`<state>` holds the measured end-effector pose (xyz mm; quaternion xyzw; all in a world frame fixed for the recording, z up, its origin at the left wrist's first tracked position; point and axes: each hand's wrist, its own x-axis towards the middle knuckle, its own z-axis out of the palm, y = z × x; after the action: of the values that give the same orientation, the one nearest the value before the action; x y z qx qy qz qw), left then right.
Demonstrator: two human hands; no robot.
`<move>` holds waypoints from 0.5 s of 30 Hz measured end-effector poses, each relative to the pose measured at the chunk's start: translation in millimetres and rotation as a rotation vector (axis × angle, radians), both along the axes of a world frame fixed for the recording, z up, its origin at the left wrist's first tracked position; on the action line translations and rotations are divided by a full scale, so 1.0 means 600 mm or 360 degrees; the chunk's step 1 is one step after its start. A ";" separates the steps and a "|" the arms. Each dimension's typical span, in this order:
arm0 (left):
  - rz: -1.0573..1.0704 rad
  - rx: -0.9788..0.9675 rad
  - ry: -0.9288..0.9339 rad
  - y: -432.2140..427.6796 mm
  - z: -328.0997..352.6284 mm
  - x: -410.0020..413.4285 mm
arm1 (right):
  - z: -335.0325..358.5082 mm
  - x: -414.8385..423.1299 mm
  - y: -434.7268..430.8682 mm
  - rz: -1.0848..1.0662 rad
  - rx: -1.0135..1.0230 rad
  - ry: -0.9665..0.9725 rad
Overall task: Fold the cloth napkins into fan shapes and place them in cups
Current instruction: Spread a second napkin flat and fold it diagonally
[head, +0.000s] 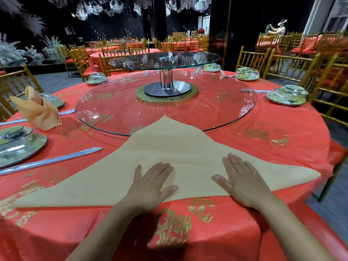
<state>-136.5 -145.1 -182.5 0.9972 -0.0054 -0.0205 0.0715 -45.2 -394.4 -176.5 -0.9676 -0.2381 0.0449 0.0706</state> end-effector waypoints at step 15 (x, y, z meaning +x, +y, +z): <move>-0.0011 0.0044 -0.0063 -0.001 -0.005 -0.001 | 0.037 0.109 -0.031 -0.0552 0.0256 -0.0060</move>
<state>-136.9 -145.7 -185.3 0.9983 -0.0100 -0.0011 0.0574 20.4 -413.2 -154.1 -0.9861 -0.0719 -0.0054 0.1500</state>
